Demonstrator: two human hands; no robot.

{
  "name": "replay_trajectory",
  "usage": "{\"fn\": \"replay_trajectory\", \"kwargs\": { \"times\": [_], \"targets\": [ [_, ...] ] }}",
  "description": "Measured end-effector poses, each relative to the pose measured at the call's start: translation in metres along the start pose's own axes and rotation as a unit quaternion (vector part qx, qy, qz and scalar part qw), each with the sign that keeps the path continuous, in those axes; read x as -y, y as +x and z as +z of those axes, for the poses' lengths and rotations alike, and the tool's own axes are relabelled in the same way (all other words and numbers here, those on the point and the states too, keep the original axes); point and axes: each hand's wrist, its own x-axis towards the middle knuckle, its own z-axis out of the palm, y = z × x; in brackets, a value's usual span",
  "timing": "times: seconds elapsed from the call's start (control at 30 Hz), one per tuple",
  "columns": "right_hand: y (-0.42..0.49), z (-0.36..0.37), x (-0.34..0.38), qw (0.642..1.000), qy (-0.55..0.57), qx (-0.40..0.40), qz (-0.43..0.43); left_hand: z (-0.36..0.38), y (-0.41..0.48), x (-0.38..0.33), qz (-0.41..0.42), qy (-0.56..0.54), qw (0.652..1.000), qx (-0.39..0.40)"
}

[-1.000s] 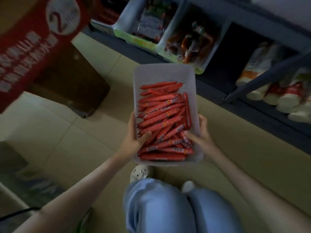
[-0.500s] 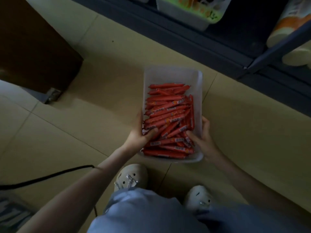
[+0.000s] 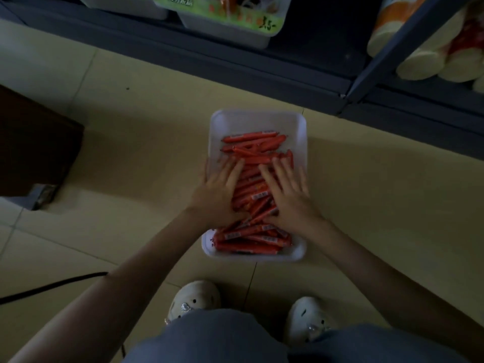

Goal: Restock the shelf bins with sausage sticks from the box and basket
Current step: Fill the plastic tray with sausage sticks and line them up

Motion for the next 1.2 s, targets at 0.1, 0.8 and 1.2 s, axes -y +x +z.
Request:
{"fn": "replay_trajectory", "kwargs": {
  "times": [0.1,0.8,1.2],
  "targets": [
    [0.022,0.001,0.0,0.992,-0.065,0.105,0.004,-0.003,0.019,-0.011,0.002,0.153,0.986,0.064],
    [-0.021,-0.019,-0.019,0.991,-0.018,-0.096,0.095,-0.011,0.031,-0.019,-0.038,0.003,0.997,0.072],
    [-0.006,-0.016,-0.024,0.985,-0.16,-0.056,-0.026,-0.062,0.022,0.025,-0.309,-0.415,0.848,-0.114]
  ]
}}
